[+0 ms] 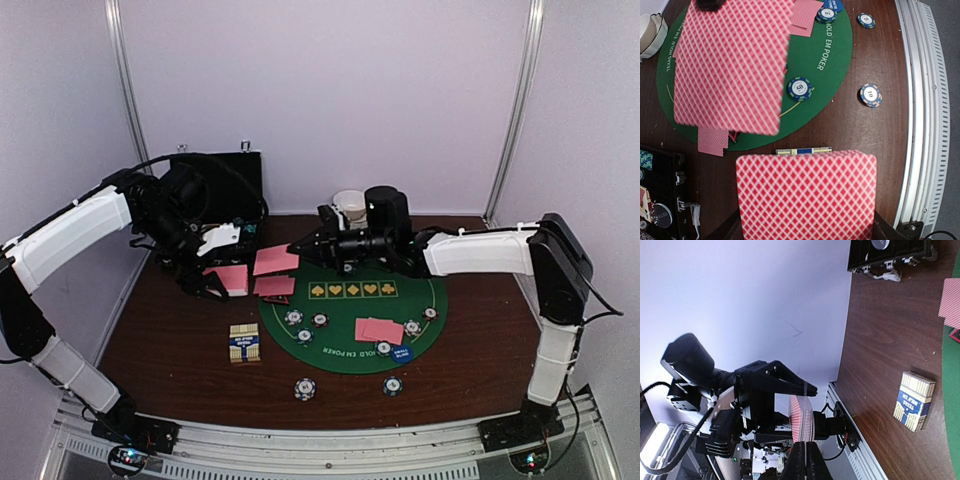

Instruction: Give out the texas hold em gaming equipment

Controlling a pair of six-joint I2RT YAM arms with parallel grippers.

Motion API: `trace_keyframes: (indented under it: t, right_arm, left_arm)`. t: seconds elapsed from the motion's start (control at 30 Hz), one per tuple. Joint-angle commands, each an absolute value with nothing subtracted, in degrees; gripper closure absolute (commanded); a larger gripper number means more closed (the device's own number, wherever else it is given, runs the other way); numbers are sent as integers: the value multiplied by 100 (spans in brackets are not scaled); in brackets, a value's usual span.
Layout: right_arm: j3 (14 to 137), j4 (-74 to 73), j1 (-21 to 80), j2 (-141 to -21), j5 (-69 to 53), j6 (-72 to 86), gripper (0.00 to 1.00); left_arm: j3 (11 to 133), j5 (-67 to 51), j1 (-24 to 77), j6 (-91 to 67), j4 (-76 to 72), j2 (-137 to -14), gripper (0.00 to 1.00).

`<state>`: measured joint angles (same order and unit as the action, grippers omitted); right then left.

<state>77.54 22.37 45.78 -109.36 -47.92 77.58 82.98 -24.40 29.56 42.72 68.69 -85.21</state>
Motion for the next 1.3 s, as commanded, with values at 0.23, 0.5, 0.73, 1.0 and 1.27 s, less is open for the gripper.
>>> trace_keyframes:
  t: [0.23, 0.5, 0.73, 1.0, 1.27]
  right_arm:
    - [7930, -519, 3925, -10296, -4599, 5517, 100]
    - [9844, -4437, 3939, -10753, -2603, 2078, 100]
    - [10859, -5358, 4282, -11477, -444, 218, 100]
    - [11412, -5085, 4808, -12126, 1404, -926, 100]
    - [10979, -3727, 5280, -12264, 2668, -2262, 100]
  left_arm:
    - [8415, -2528, 2917, 4271, 6827, -8423, 68]
    - [8402, -2511, 2918, 4275, 6837, -8427, 68]
    - [8391, -2499, 2918, 4277, 6849, -8425, 68]
    - [8397, -2455, 2916, 4288, 6873, -8410, 68]
    - [8376, -2458, 2918, 4285, 6899, -8364, 69]
